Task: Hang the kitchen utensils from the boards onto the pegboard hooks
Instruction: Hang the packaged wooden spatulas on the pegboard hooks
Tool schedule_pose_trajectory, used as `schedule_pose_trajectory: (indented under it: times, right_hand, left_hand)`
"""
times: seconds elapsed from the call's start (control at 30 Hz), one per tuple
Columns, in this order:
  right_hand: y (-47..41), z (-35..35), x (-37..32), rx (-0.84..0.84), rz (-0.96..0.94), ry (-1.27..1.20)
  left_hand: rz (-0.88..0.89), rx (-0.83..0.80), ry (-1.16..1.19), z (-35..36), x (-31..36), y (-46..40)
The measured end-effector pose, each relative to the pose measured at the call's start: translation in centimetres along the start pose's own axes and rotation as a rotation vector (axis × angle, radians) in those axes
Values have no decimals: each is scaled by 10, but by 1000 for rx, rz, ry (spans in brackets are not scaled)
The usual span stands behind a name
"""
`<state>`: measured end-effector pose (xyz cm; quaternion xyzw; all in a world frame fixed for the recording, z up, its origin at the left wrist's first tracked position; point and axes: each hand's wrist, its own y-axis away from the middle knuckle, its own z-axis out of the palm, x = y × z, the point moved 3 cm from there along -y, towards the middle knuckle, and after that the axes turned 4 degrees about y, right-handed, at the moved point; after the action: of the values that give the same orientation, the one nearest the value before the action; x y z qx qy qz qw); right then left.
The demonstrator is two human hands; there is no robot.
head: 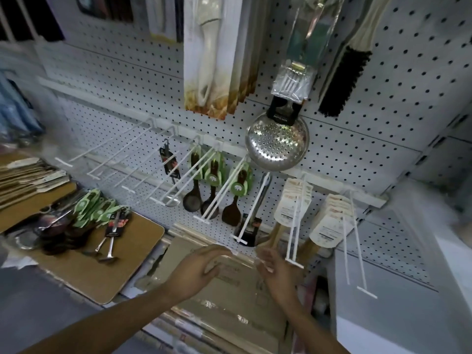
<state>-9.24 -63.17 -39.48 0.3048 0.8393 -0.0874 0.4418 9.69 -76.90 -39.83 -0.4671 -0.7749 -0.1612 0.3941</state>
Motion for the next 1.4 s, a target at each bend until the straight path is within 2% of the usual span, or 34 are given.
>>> schedule_pose_trajectory:
  times: [0.23, 0.53, 0.73, 1.07, 1.23, 1.4]
  right_hand:
    - [16, 60, -87, -178, -428, 363]
    - [47, 205, -229, -218, -741, 382]
    - [79, 307, -324, -253, -909, 362]
    - [93, 447, -435, -423, -1076, 419]
    - [75, 502, -471, -468, -1118, 457]
    - [36, 561, -503, -524, -1080, 416]
  left_hand:
    - [59, 98, -36, -97, -31, 65]
    - [5, 254, -238, -253, -90, 195]
    - [-90, 260, -313, -350, -131, 300]
    - [-235, 413, -314, -449, -182, 407]
    - [-307, 425, -299, -487, -223, 422]
    - [-382, 396, -342, -535, -281, 417]
